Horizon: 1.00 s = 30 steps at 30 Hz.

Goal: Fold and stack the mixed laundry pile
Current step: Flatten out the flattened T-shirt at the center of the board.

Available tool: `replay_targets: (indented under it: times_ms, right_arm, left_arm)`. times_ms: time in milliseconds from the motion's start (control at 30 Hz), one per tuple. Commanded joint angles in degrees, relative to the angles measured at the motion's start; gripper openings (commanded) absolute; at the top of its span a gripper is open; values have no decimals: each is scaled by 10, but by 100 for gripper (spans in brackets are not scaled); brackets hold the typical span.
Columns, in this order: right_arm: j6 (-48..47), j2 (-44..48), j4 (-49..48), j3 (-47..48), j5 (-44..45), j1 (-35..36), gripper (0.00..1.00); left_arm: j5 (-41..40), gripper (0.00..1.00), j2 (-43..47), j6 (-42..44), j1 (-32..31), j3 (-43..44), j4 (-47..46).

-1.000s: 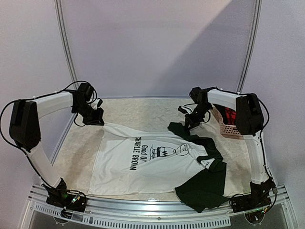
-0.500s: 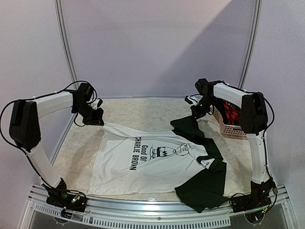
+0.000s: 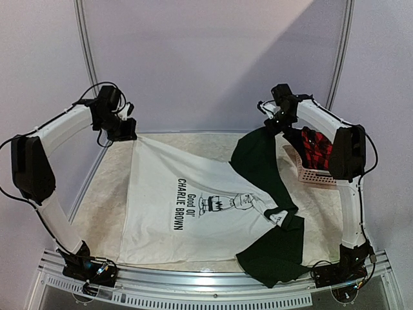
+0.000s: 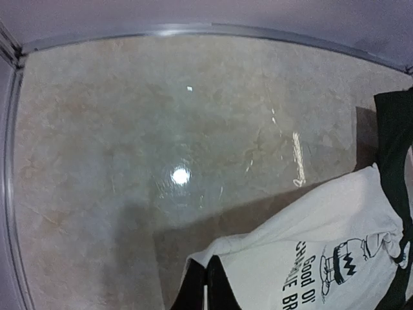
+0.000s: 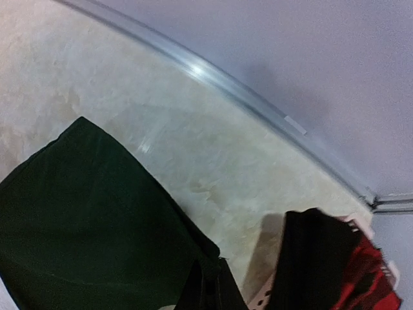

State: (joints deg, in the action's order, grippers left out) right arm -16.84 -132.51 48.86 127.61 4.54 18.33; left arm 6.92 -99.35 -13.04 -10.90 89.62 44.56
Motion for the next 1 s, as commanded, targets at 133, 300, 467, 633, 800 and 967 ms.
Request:
replay_targets:
  times_ms: [133, 300, 467, 633, 800, 967]
  right_arm:
    - [-92, 131, -106, 30, 95, -2, 0]
    - [-96, 202, -108, 29, 89, -1, 0]
    - [-114, 292, -105, 26, 72, 4, 0]
    - [-196, 373, -89, 22, 74, 26, 0]
    - [-251, 459, -77, 17, 108, 71, 0]
    - [-270, 546, -57, 26, 100, 113, 0]
  left_arm:
    - [-61, 0, 7, 41, 2, 127, 21]
    - [-55, 0, 69, 68, -14, 128, -1]
    - [-37, 0, 133, 76, -34, 148, -1]
    - [-32, 0, 193, 81, -61, 177, 20]
    - [-40, 0, 270, 84, -95, 189, 41]
    - [-50, 0, 354, 96, -124, 180, 50]
